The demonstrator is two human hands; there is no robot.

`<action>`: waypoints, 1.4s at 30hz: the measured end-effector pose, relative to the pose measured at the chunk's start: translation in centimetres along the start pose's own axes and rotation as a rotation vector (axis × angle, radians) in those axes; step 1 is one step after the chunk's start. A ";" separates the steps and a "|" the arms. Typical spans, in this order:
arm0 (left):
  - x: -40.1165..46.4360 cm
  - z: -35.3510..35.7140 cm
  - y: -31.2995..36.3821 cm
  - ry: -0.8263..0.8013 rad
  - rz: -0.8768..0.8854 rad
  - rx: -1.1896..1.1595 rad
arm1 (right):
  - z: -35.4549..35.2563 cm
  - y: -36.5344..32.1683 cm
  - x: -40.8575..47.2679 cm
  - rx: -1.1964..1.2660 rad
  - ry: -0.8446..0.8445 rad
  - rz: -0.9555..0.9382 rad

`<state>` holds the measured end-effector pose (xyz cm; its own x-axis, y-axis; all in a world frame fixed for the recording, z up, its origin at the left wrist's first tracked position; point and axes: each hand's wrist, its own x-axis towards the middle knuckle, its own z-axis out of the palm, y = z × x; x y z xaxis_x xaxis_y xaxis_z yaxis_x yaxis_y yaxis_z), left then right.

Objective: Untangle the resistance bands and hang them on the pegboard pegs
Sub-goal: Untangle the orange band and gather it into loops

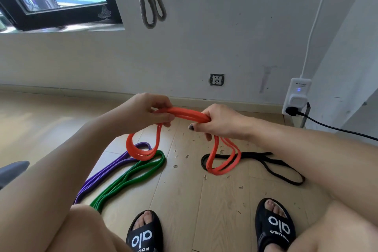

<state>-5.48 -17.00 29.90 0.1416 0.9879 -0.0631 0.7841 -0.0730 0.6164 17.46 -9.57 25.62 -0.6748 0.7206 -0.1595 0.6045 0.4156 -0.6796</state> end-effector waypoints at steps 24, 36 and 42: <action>-0.2 -0.1 0.5 -0.031 -0.041 0.006 | -1.3 0.4 -1.1 0.277 -0.124 -0.053; -0.1 0.4 1.9 0.071 -0.041 -0.094 | 0.2 0.3 -0.8 0.249 0.026 -0.114; 0.0 0.5 2.3 0.117 -0.042 -0.102 | 1.3 -0.1 -0.5 0.233 0.106 -0.157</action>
<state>-3.36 -17.24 30.98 0.0339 0.9994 -0.0021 0.7215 -0.0230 0.6921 17.20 -10.70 24.77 -0.6971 0.7164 0.0278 0.3742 0.3966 -0.8383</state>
